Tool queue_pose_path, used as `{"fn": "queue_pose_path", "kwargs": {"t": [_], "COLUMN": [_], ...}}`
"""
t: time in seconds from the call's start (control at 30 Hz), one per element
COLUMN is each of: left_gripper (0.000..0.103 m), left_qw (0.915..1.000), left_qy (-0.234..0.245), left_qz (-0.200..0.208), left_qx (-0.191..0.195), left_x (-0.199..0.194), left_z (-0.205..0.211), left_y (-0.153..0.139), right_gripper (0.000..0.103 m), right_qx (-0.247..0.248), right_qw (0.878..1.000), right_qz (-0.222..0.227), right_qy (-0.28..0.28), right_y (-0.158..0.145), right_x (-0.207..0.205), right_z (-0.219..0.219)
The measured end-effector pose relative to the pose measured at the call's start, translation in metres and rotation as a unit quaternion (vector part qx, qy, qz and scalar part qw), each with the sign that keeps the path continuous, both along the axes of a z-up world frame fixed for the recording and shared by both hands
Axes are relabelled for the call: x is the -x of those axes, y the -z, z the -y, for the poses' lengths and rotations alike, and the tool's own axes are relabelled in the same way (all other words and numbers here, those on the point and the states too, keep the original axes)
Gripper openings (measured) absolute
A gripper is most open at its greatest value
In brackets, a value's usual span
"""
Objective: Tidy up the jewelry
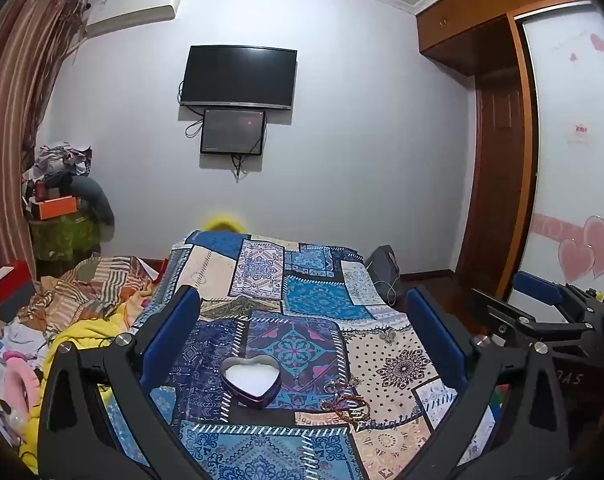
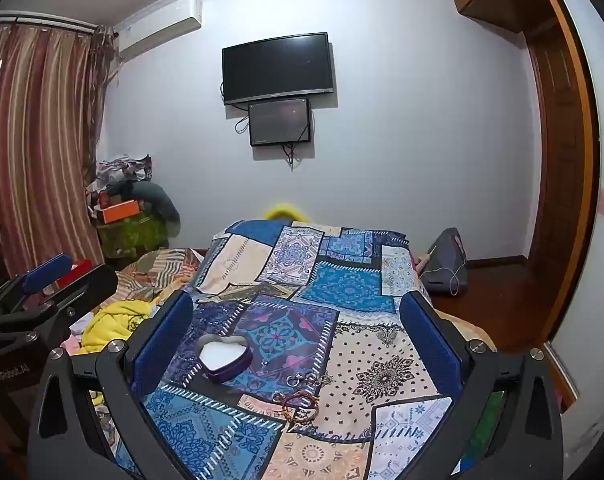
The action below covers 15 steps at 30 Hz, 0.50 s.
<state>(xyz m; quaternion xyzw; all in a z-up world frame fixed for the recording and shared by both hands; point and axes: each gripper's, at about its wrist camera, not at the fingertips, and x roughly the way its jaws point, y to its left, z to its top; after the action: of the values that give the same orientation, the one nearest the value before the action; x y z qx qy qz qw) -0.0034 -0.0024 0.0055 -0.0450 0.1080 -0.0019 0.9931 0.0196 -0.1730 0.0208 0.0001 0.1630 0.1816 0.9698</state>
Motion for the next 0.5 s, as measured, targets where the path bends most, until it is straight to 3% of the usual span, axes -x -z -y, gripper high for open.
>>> {"fn": "queue_pose_path", "kwargs": {"t": [0.5], "left_gripper": [0.103], "left_qw": [1.0000], "left_qy": [-0.003], "left_qz": [-0.003], "left_qx": [-0.002], "left_x": [-0.0019], "left_z": [0.0005], "left_y": [0.0042], "right_gripper": [0.103], "right_qx": [-0.001], "right_qw": [1.000], "right_qz": [-0.003], "right_qy": [0.000], "right_y": [0.0005], "right_x": [-0.0005], "right_z": [0.0003]}}
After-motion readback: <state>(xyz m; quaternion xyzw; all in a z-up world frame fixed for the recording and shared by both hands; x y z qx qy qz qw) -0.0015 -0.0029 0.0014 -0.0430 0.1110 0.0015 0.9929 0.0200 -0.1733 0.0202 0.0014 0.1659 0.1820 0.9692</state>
